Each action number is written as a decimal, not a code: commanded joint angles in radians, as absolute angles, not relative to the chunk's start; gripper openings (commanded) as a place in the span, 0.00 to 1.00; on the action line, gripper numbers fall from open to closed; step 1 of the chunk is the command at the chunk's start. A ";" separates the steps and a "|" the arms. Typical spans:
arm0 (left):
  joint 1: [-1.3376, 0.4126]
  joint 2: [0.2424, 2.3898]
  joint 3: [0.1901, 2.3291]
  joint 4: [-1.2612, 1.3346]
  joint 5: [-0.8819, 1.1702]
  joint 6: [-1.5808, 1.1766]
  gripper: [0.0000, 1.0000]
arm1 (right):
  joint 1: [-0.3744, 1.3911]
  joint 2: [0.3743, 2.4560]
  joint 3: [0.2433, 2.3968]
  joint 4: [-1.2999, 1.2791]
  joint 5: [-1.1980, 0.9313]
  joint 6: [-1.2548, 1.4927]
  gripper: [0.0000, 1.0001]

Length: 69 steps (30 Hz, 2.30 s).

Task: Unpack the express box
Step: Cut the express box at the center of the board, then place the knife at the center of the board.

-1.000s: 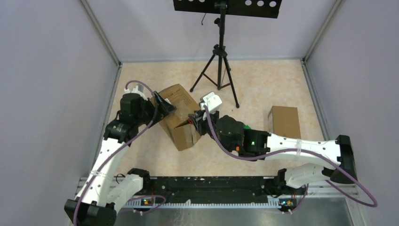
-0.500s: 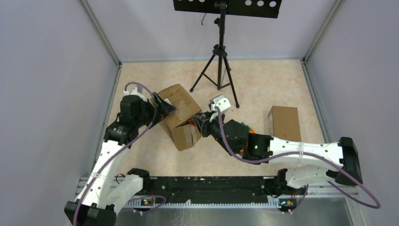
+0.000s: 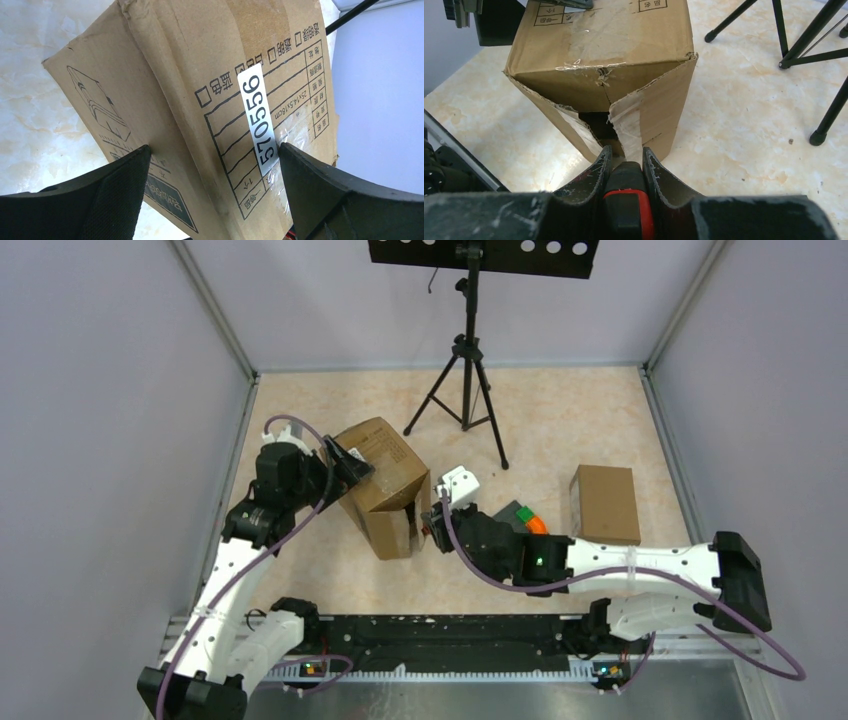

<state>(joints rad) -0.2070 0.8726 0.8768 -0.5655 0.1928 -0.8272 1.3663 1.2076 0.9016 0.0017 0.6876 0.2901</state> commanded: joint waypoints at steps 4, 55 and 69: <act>-0.207 0.898 0.882 -0.629 0.163 -0.745 0.98 | 1.381 1.162 1.090 -0.155 0.656 0.270 0.00; -0.206 1.038 1.174 -0.683 0.208 -0.427 0.98 | 0.803 1.251 0.895 -0.270 0.264 0.461 0.87; -0.204 1.064 1.174 -0.664 0.244 -0.463 0.98 | 1.319 1.243 0.673 0.392 0.675 0.149 0.87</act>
